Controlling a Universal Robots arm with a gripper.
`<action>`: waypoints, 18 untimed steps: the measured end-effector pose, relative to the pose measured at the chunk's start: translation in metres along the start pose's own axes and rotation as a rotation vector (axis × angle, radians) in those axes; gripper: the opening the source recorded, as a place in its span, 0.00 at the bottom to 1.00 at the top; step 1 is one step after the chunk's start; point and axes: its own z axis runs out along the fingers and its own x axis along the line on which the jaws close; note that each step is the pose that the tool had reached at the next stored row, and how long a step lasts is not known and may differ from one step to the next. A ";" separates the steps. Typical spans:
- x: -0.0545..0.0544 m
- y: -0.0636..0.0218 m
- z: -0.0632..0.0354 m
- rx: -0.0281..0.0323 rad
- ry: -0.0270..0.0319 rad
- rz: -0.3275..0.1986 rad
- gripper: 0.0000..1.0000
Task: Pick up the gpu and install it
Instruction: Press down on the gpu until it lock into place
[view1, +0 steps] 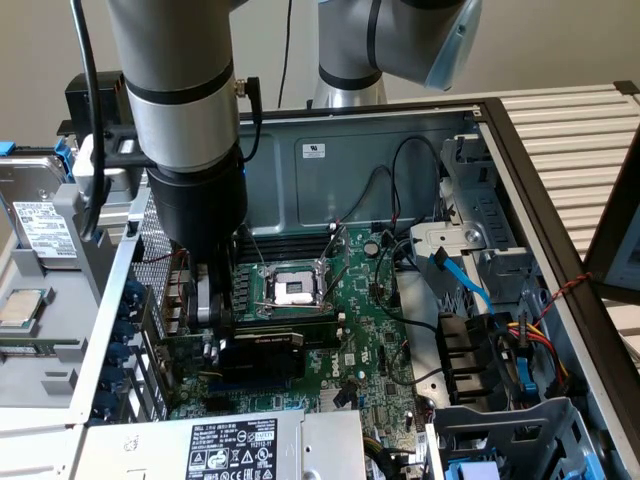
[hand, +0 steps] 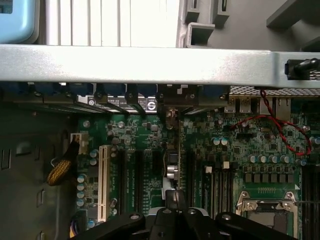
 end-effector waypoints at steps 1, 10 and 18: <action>0.000 0.0000 0.0000 -0.0001 -0.0005 0.000 0.11; 0.000 0.0000 0.0004 -0.0001 -0.0025 0.000 0.11; -0.003 0.0000 0.0015 0.0001 -0.0004 0.000 0.11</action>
